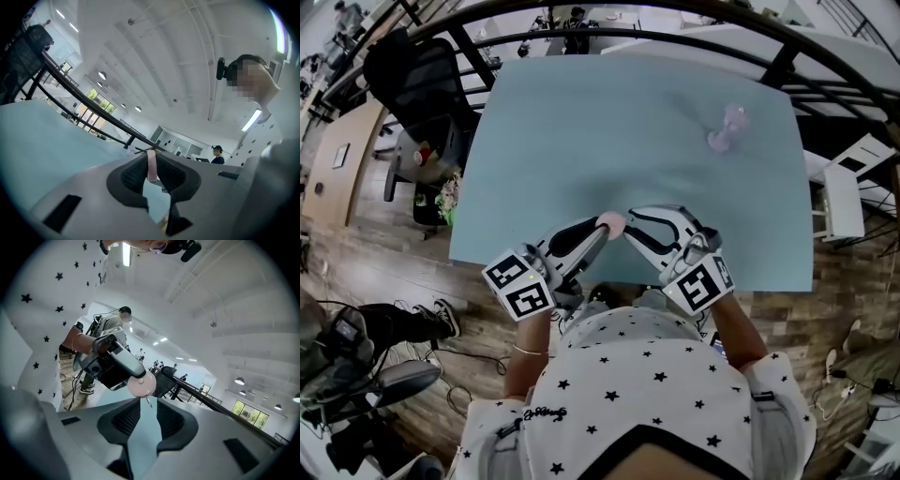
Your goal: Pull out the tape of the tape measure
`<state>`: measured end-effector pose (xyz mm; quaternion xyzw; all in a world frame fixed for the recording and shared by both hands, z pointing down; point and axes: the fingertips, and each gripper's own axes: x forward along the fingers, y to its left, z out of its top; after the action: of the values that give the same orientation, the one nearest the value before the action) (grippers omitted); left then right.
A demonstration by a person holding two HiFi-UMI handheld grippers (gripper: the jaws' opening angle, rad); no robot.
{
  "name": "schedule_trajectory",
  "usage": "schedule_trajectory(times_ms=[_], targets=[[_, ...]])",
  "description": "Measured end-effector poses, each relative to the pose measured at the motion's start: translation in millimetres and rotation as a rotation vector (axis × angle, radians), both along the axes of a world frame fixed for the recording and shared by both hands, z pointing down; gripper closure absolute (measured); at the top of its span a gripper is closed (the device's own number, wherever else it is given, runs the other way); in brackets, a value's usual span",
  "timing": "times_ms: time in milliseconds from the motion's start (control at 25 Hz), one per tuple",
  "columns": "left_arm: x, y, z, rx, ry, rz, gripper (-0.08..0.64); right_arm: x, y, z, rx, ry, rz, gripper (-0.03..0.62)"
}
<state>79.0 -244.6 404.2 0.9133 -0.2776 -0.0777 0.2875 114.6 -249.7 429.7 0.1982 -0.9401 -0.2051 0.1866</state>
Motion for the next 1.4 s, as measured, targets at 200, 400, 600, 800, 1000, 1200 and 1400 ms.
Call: schedule_trajectory(times_ms=[200,400,600,800,1000,1200,1400], targets=[[1.0,3.2,1.2,-0.004,0.004,0.012,0.482,-0.1,3.6,3.5,0.043,0.031,-0.010,0.586],[-6.8,0.0,-0.7,-0.006,0.007,-0.004,0.482,3.0,-3.9,4.9,0.033,0.041,0.016,0.589],[-16.2,-3.1,-1.7,-0.009,0.013,-0.021,0.482,11.2,-14.2,8.8,0.026,0.060,0.060,0.589],[-15.7,-2.2,-0.3,-0.009,-0.003,-0.017,0.482,14.2,-15.5,11.4,0.027,0.079,0.073,0.591],[-15.2,-3.8,-0.7,-0.007,-0.018,-0.018,0.482,15.6,-19.7,11.4,0.032,0.096,0.094,0.591],[-14.9,-3.1,0.7,-0.009,-0.033,-0.018,0.482,16.2,-20.7,12.2,0.037,0.110,0.109,0.591],[-15.0,-1.8,1.7,-0.006,-0.030,-0.029,0.483,26.4,-28.1,19.3,0.038,0.135,0.164,0.591]])
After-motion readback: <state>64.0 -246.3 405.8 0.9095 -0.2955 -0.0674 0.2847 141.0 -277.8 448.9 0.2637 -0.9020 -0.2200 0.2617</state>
